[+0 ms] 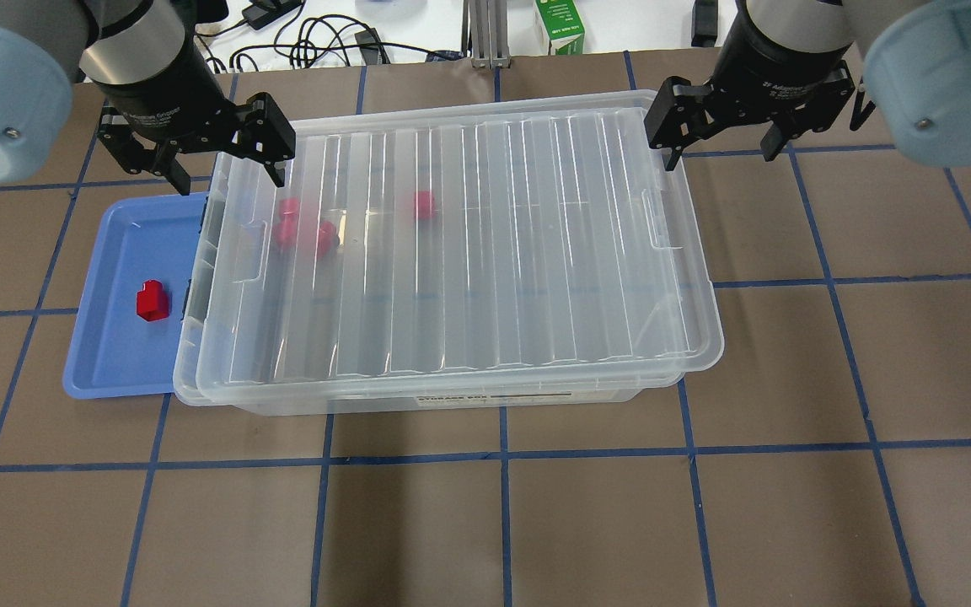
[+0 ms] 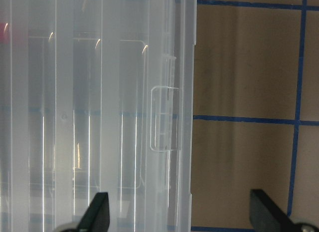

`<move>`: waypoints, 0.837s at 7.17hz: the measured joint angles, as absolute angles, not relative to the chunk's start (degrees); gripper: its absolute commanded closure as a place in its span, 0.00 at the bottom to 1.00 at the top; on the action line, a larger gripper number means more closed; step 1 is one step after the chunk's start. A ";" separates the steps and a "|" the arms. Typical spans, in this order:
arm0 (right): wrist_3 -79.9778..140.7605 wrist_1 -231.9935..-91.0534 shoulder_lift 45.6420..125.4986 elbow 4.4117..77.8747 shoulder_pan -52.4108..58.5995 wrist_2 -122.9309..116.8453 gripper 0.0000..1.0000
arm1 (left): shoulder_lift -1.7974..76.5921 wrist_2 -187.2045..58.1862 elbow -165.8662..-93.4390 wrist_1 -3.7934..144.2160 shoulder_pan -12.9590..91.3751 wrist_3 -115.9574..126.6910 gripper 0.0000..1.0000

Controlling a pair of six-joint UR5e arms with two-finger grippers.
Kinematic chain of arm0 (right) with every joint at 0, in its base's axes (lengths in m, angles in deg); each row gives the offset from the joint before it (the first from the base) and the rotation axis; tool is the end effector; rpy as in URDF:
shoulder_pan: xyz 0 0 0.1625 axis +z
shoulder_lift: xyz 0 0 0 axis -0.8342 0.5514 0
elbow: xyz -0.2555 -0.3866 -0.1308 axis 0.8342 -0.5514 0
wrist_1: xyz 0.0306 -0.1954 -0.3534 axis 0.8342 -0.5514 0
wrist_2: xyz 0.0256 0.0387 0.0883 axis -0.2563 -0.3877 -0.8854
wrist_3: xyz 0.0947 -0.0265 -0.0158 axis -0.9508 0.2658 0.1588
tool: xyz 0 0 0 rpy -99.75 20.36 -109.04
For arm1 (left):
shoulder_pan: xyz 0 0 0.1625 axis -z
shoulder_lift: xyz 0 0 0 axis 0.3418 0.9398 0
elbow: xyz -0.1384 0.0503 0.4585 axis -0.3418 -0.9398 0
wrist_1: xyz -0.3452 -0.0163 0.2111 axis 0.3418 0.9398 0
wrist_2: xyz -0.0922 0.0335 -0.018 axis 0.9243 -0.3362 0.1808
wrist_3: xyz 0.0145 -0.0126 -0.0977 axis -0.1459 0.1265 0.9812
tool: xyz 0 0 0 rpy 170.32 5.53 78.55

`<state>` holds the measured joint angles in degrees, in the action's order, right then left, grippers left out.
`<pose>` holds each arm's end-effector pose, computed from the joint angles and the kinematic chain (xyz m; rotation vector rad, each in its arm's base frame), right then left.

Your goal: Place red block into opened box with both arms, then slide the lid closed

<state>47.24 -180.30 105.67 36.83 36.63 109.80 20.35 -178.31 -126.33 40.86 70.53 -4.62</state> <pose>0.1607 -0.4859 0.5657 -0.0963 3.1284 -0.1869 -0.1340 -0.5072 0.5479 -0.1162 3.1012 -0.0806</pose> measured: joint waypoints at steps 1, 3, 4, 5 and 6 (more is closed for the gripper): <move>47.24 -180.27 105.66 36.83 36.63 109.80 0.00 | 20.35 -178.32 -126.40 40.84 70.57 -4.62 0.00; 47.24 -180.33 105.58 36.83 36.63 109.80 0.00 | 20.35 -178.33 -126.43 40.84 70.61 -4.62 0.00; 47.37 -180.48 105.46 36.83 36.49 109.80 0.00 | 20.35 -178.33 -126.44 40.85 70.63 -4.62 0.00; 47.70 -180.61 105.35 36.83 36.12 109.80 0.00 | 20.35 -178.33 -126.43 40.84 70.63 -4.62 0.00; 48.06 -180.65 105.15 36.99 35.63 109.85 0.00 | 20.27 -178.35 -126.41 40.82 70.63 -4.66 0.00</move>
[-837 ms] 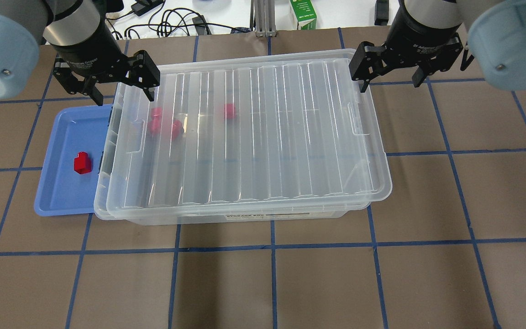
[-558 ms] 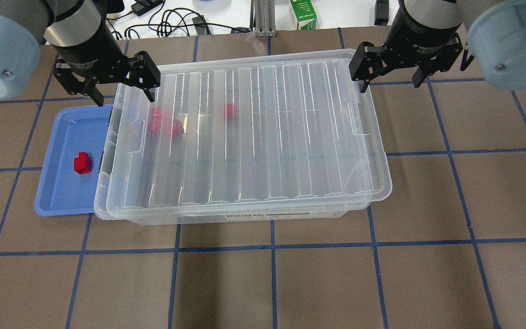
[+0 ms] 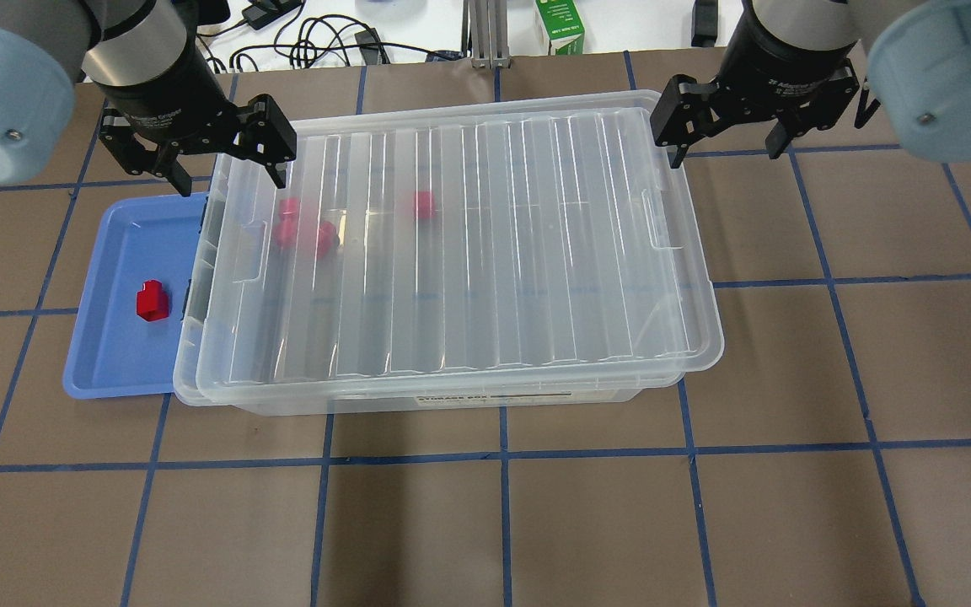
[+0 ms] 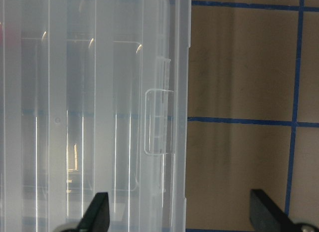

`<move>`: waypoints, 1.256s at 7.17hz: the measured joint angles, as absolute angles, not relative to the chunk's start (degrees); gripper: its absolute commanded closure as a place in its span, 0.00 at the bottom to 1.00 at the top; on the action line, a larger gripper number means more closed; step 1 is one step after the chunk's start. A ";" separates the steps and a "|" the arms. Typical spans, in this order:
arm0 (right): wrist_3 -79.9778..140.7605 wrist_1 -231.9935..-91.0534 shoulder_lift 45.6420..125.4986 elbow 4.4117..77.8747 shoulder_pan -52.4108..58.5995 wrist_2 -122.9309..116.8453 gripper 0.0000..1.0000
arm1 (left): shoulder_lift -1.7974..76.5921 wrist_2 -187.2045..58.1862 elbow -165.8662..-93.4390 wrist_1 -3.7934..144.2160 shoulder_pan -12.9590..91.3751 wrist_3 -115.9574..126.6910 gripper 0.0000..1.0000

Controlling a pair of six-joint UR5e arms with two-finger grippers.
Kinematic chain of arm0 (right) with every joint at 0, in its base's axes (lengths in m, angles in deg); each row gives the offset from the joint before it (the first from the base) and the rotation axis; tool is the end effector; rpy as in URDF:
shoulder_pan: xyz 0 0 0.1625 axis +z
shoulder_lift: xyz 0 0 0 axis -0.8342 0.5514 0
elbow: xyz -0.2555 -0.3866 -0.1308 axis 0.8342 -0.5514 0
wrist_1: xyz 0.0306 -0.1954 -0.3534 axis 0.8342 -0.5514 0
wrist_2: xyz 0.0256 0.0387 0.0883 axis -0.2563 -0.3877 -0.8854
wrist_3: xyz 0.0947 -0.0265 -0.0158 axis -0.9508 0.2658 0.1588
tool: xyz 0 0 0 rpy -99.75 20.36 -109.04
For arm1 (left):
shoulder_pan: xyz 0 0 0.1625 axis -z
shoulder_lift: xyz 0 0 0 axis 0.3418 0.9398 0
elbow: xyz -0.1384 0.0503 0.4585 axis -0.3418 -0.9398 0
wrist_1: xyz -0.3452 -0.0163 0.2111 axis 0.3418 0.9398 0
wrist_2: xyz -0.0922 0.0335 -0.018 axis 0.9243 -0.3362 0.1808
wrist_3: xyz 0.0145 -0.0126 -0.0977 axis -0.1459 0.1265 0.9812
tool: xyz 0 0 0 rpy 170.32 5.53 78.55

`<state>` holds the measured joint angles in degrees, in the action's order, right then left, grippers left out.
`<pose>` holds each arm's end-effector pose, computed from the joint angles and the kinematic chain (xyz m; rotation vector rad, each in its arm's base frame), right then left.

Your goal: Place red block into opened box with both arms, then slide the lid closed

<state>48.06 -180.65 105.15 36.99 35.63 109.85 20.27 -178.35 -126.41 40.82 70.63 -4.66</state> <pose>0.1522 -0.4925 0.5605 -0.0914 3.1319 -0.1782 -0.1348 -0.5064 0.5480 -0.1124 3.1007 -0.0818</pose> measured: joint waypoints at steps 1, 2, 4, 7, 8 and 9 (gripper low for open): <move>48.31 -180.82 104.36 37.97 34.99 109.83 0.00 | 19.73 -178.53 -126.30 41.10 70.41 -4.94 0.00; 48.49 -183.02 102.46 40.58 33.94 109.69 0.00 | 18.63 -178.65 -126.14 42.11 69.17 -5.99 0.00; 48.82 -193.61 99.15 48.25 32.36 109.72 0.00 | 18.92 -175.90 -126.51 43.40 60.10 -13.34 0.00; 52.78 -201.39 98.41 52.51 30.74 110.24 0.00 | 24.78 -173.76 -131.31 36.14 44.89 -28.39 0.00; 55.61 -201.84 98.41 52.65 28.48 110.96 0.00 | 27.53 -173.74 -133.95 30.31 42.87 -30.67 0.00; 58.98 -202.07 98.43 52.82 25.29 111.35 0.00 | 30.57 -173.79 -136.16 25.03 41.83 -32.04 0.00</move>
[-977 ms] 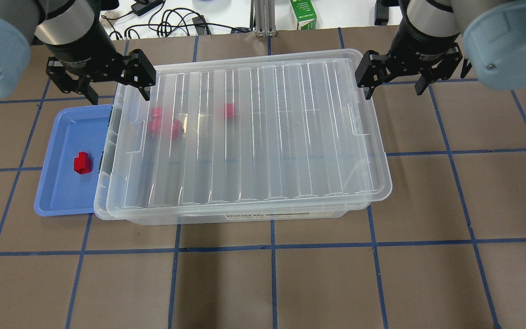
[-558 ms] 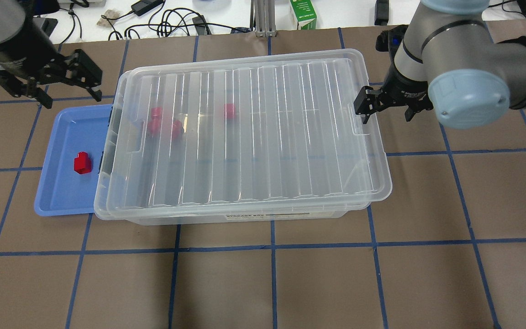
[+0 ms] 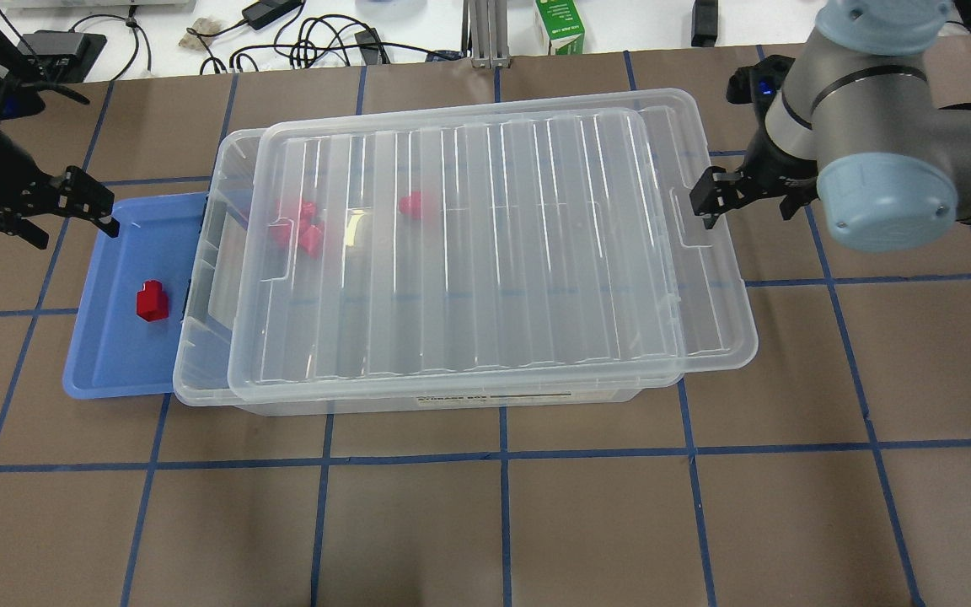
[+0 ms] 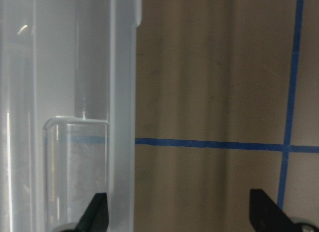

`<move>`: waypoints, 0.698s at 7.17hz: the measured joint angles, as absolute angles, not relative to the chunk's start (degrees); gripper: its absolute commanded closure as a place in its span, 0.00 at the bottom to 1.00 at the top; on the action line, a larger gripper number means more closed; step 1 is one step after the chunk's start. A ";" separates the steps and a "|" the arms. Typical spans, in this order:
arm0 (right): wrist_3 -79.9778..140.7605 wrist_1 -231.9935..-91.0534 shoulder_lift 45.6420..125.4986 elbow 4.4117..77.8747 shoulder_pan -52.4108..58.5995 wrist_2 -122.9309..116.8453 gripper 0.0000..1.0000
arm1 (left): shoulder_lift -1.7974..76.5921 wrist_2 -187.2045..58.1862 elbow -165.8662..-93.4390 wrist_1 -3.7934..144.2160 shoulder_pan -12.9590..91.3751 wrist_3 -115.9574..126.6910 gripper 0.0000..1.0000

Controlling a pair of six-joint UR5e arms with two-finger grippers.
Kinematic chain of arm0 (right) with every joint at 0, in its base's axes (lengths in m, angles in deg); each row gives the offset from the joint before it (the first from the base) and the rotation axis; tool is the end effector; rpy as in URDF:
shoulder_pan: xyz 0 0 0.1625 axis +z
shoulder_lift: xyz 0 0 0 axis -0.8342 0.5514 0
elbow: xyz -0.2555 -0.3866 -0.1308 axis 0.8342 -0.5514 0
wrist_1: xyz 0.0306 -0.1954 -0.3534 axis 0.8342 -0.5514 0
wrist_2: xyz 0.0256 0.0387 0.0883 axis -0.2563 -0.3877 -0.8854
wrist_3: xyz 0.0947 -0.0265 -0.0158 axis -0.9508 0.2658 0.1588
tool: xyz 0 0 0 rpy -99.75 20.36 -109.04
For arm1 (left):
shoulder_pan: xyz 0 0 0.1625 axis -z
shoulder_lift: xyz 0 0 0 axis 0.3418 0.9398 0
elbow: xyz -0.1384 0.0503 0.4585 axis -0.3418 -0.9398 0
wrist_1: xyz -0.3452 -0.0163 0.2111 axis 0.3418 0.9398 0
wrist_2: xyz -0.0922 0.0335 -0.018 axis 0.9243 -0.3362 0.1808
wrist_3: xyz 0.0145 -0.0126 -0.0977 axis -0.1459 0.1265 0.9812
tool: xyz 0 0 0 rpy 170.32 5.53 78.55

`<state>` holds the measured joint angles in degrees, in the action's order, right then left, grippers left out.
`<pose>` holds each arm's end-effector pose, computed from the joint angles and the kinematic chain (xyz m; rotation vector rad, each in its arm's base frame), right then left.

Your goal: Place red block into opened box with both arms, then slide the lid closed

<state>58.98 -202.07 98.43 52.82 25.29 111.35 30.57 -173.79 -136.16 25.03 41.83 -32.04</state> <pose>0.0550 -0.5381 0.4075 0.1041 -3.0968 0.1368 0.1447 -0.5607 0.3981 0.1496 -3.0924 -0.0067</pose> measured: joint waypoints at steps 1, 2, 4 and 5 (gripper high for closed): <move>62.14 -202.17 98.47 52.91 22.59 111.67 0.00 | 33.49 -173.81 -137.67 21.33 40.90 -32.64 0.00; 64.81 -202.24 98.50 52.90 20.62 112.26 0.00 | 36.18 -173.78 -138.73 18.26 40.04 -32.90 0.00; 70.15 -202.42 98.40 52.82 18.08 113.60 0.00 | 39.79 -173.70 -140.30 14.95 39.47 -32.99 0.02; 73.58 -202.60 98.36 52.77 17.57 114.86 0.00 | 40.93 -173.68 -141.04 14.45 39.85 -32.49 0.09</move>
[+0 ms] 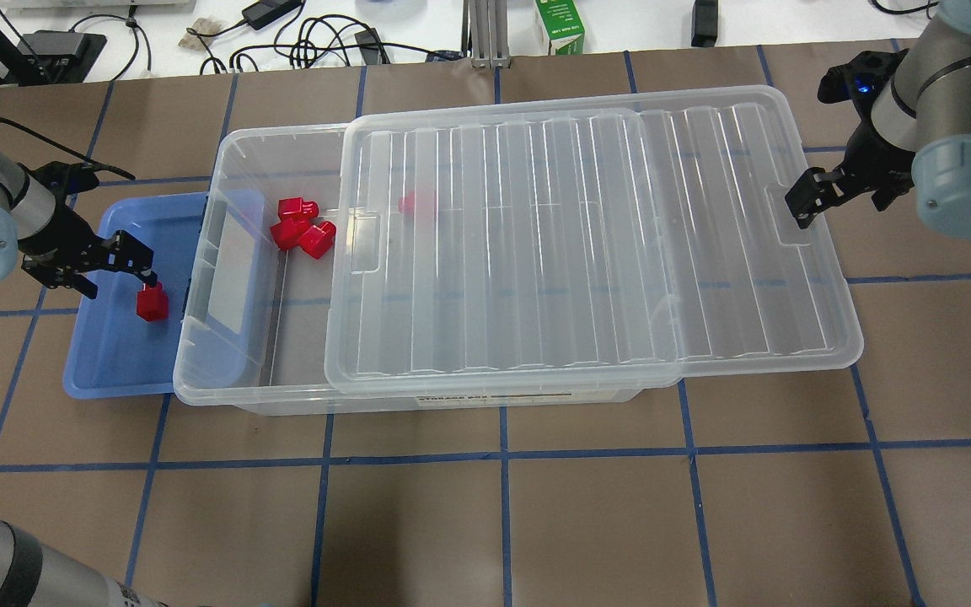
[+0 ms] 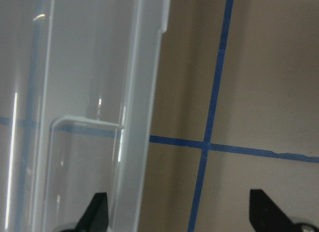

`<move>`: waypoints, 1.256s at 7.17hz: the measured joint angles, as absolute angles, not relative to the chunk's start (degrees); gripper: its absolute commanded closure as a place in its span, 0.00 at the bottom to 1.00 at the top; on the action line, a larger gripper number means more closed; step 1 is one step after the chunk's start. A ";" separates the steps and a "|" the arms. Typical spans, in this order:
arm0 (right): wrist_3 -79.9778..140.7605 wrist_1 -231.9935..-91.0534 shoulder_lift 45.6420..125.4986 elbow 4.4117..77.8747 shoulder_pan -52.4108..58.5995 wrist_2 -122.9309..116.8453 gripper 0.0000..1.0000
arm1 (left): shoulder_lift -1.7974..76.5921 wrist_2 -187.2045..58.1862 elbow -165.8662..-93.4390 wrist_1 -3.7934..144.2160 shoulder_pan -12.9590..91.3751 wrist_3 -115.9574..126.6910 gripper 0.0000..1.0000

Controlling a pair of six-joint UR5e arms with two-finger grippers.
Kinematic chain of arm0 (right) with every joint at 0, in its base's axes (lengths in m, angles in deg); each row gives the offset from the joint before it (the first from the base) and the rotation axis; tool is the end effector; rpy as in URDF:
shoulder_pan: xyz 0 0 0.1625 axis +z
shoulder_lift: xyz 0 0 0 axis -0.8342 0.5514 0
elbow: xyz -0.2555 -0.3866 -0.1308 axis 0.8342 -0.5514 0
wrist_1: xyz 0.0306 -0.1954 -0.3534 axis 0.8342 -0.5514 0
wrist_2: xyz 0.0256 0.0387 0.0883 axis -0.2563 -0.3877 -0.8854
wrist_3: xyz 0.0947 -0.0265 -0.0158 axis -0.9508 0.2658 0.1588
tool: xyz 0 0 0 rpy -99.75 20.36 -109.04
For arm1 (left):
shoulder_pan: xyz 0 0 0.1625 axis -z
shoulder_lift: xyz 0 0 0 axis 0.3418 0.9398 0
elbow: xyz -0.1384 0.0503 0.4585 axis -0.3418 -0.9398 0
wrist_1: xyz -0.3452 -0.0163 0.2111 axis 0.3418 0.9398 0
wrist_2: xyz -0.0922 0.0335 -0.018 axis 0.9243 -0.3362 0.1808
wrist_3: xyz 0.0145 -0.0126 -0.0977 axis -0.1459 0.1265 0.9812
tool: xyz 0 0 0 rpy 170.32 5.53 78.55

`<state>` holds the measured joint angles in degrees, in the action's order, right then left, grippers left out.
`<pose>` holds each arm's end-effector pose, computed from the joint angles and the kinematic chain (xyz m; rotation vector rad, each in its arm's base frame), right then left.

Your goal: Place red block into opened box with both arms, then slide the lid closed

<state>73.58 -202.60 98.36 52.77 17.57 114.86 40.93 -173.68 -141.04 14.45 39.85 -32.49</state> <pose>-0.0240 -0.5402 0.4086 0.2779 -3.0107 0.0982 0.1773 -0.5786 0.2740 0.1910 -3.0497 -0.1150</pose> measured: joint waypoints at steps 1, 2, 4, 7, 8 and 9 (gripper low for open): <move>75.33 -202.68 98.36 52.66 16.93 115.89 0.00 | 41.62 -173.69 -141.56 14.24 40.50 -31.70 0.19; 76.78 -202.81 98.36 52.58 15.68 116.61 0.00 | 42.35 -173.82 -142.08 13.93 40.83 -31.23 0.49; 79.77 -203.14 98.30 52.51 13.59 117.02 0.00 | 43.92 -174.32 -142.44 13.17 40.91 -30.99 0.68; 79.46 -202.75 98.80 52.39 13.31 115.85 0.00 | 43.38 -174.63 -140.67 14.16 41.12 -30.02 0.92; 78.58 -201.66 99.76 51.84 13.49 114.28 0.00 | 42.44 -174.60 -138.38 17.25 41.33 -29.79 0.92; 77.44 -199.09 101.52 50.57 13.67 112.63 0.00 | 40.52 -174.46 -133.90 23.65 41.90 -29.71 0.92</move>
